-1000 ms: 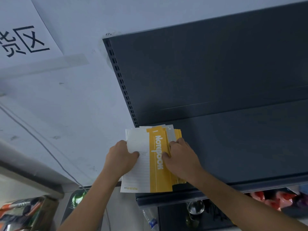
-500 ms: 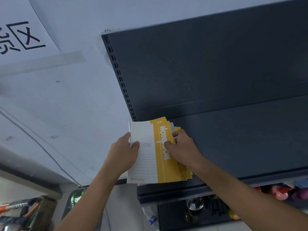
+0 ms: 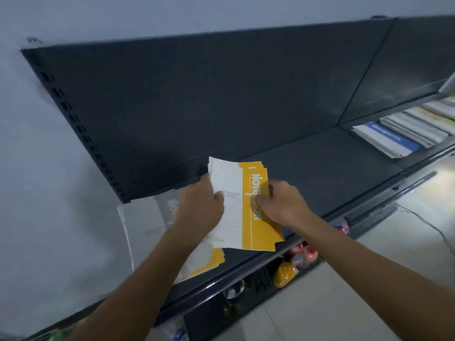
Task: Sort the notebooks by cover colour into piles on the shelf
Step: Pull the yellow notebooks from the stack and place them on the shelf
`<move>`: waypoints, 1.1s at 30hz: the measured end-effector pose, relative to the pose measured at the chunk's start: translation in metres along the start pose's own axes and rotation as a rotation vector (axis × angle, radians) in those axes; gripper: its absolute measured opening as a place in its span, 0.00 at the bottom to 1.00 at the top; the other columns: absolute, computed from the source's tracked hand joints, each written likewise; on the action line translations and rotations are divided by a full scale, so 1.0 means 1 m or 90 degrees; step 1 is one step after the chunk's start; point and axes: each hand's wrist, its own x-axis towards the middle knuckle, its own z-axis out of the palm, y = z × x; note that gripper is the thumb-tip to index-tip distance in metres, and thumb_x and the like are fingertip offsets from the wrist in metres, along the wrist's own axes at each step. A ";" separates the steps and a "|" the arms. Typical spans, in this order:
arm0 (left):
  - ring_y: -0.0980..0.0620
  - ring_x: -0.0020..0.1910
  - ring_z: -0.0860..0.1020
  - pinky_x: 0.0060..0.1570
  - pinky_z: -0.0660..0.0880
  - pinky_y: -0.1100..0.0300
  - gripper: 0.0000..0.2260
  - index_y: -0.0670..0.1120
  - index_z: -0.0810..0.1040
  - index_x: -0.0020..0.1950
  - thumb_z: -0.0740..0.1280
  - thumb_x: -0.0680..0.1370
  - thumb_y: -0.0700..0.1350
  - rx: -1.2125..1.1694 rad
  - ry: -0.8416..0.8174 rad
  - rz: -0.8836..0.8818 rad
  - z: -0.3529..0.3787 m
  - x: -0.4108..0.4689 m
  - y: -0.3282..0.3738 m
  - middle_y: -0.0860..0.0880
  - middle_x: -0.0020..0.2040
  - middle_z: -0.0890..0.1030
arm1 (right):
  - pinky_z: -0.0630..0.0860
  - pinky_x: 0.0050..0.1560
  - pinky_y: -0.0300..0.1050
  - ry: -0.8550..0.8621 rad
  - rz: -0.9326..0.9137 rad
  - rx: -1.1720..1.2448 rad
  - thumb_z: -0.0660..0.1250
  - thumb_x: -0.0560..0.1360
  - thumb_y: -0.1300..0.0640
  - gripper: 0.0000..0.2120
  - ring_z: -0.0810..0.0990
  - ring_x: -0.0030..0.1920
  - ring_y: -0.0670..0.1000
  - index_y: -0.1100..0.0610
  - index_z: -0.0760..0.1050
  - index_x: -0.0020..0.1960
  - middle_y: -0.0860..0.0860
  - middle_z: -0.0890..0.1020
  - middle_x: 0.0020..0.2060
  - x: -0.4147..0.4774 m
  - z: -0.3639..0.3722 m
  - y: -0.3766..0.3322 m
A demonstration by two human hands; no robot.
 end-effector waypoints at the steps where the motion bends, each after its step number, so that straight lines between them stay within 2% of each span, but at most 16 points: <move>1: 0.46 0.52 0.78 0.49 0.71 0.55 0.15 0.43 0.73 0.66 0.63 0.82 0.48 0.002 -0.009 0.018 0.007 0.004 0.011 0.45 0.59 0.81 | 0.74 0.34 0.44 0.018 -0.001 -0.029 0.66 0.77 0.51 0.08 0.80 0.40 0.51 0.57 0.76 0.48 0.50 0.81 0.40 -0.001 -0.008 0.008; 3: 0.43 0.55 0.79 0.51 0.72 0.52 0.14 0.42 0.72 0.64 0.64 0.82 0.48 0.014 -0.019 0.062 0.018 0.012 0.035 0.43 0.58 0.81 | 0.74 0.37 0.47 0.052 0.003 -0.073 0.64 0.78 0.51 0.09 0.80 0.41 0.54 0.58 0.75 0.48 0.52 0.80 0.42 -0.002 -0.024 0.023; 7: 0.43 0.55 0.79 0.44 0.68 0.56 0.13 0.42 0.72 0.62 0.64 0.82 0.47 0.022 -0.029 0.133 0.041 0.023 0.082 0.44 0.57 0.80 | 0.79 0.42 0.52 0.112 0.021 -0.097 0.64 0.78 0.52 0.12 0.80 0.42 0.56 0.62 0.75 0.48 0.54 0.80 0.42 -0.004 -0.058 0.055; 10: 0.43 0.55 0.79 0.45 0.68 0.56 0.12 0.42 0.71 0.62 0.63 0.82 0.47 0.024 -0.061 0.165 0.061 0.031 0.121 0.44 0.56 0.79 | 0.77 0.41 0.51 0.139 0.035 -0.088 0.64 0.77 0.53 0.13 0.80 0.41 0.57 0.65 0.76 0.49 0.56 0.81 0.42 -0.001 -0.085 0.087; 15: 0.47 0.50 0.78 0.43 0.70 0.56 0.11 0.43 0.71 0.61 0.62 0.82 0.47 0.025 -0.091 0.187 0.107 0.043 0.201 0.45 0.56 0.80 | 0.74 0.36 0.47 0.162 0.057 -0.054 0.64 0.77 0.54 0.10 0.80 0.40 0.54 0.62 0.76 0.48 0.54 0.82 0.40 0.015 -0.141 0.159; 18: 0.50 0.46 0.75 0.42 0.70 0.57 0.12 0.45 0.70 0.64 0.61 0.82 0.48 0.030 -0.102 0.178 0.141 0.047 0.255 0.47 0.57 0.80 | 0.76 0.40 0.49 0.172 0.072 -0.036 0.65 0.76 0.53 0.11 0.80 0.41 0.55 0.62 0.75 0.49 0.54 0.82 0.41 0.026 -0.177 0.210; 21: 0.48 0.48 0.77 0.44 0.73 0.54 0.13 0.45 0.70 0.65 0.61 0.82 0.49 0.044 -0.112 0.179 0.179 0.051 0.311 0.46 0.56 0.79 | 0.77 0.43 0.51 0.191 0.090 -0.025 0.65 0.77 0.51 0.11 0.79 0.43 0.56 0.59 0.73 0.49 0.53 0.80 0.43 0.036 -0.211 0.265; 24: 0.48 0.47 0.76 0.44 0.72 0.55 0.14 0.46 0.69 0.66 0.62 0.82 0.49 0.054 -0.123 0.194 0.215 0.050 0.361 0.45 0.57 0.79 | 0.78 0.45 0.53 0.199 0.110 -0.021 0.65 0.77 0.50 0.11 0.79 0.43 0.57 0.58 0.72 0.48 0.52 0.80 0.42 0.042 -0.240 0.318; 28: 0.45 0.53 0.78 0.45 0.72 0.55 0.15 0.46 0.68 0.66 0.62 0.82 0.49 0.067 -0.149 0.214 0.252 0.048 0.418 0.45 0.59 0.78 | 0.78 0.43 0.51 0.221 0.154 -0.018 0.65 0.76 0.48 0.12 0.79 0.43 0.55 0.56 0.72 0.51 0.50 0.80 0.42 0.045 -0.273 0.373; 33: 0.48 0.49 0.76 0.44 0.73 0.55 0.14 0.45 0.68 0.65 0.61 0.81 0.49 0.074 -0.154 0.261 0.283 0.059 0.479 0.45 0.57 0.78 | 0.81 0.45 0.53 0.243 0.197 0.007 0.65 0.76 0.46 0.14 0.79 0.44 0.51 0.54 0.72 0.56 0.48 0.79 0.44 0.055 -0.314 0.419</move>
